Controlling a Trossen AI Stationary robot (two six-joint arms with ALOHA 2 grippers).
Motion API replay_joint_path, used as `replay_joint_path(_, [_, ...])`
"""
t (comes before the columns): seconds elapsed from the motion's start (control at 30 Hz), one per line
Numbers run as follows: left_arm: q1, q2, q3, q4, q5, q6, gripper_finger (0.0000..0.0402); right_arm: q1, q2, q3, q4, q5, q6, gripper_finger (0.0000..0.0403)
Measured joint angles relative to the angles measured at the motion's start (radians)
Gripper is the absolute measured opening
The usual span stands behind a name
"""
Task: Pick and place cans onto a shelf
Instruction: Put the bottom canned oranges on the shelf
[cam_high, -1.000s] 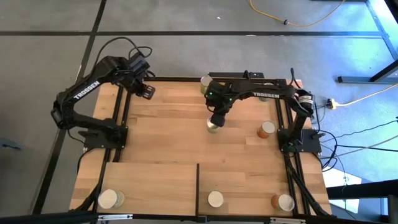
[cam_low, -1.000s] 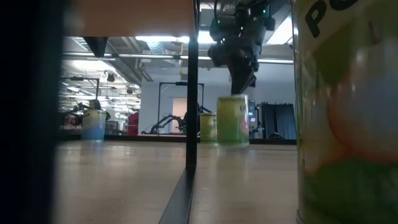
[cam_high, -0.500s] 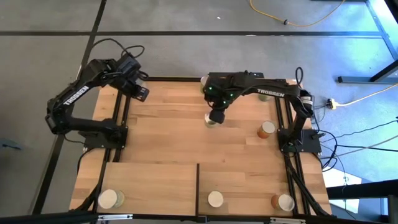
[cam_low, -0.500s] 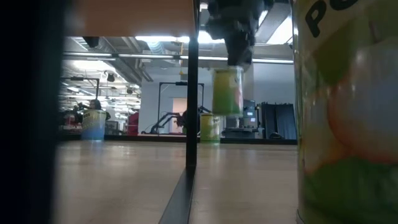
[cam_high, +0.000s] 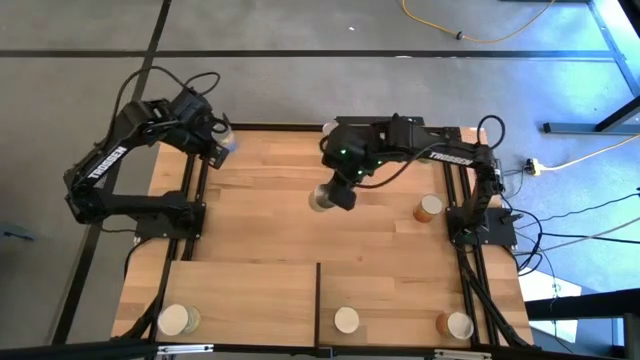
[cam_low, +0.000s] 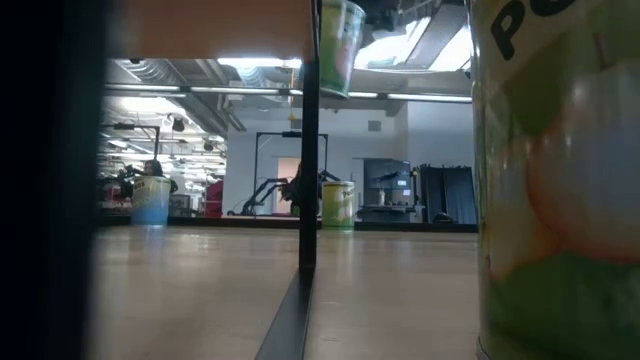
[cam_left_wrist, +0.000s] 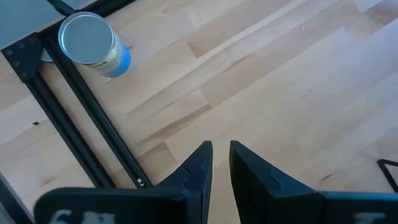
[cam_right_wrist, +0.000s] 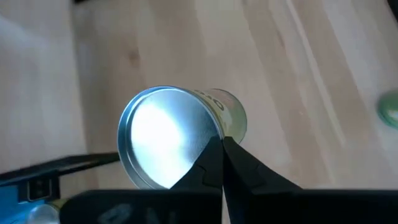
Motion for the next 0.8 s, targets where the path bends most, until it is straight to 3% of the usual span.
replay_joint_path(0.23, [0.000, 0.002, 0.000, -0.003, 0.000, 0.029, 0.0049, 0.073, 0.146, 0.233, -0.043, -0.027, -0.010, 0.0000])
replay_joint_path(0.4, [0.000, 0.003, 0.000, -0.018, -0.001, 0.076, 0.0049, 0.088, 0.170, 0.216, -0.006, -0.107, 0.039, 0.0000])
replay_joint_path(0.63, [0.000, 0.003, 0.000, -0.027, -0.001, 0.124, 0.0049, 0.124, 0.189, 0.220, -0.013, -0.090, 0.043, 0.0000])
replay_joint_path(0.8, [0.000, 0.003, 0.000, -0.043, 0.001, 0.128, 0.0049, 0.126, 0.200, 0.220, -0.117, -0.035, 0.045, 0.0000])
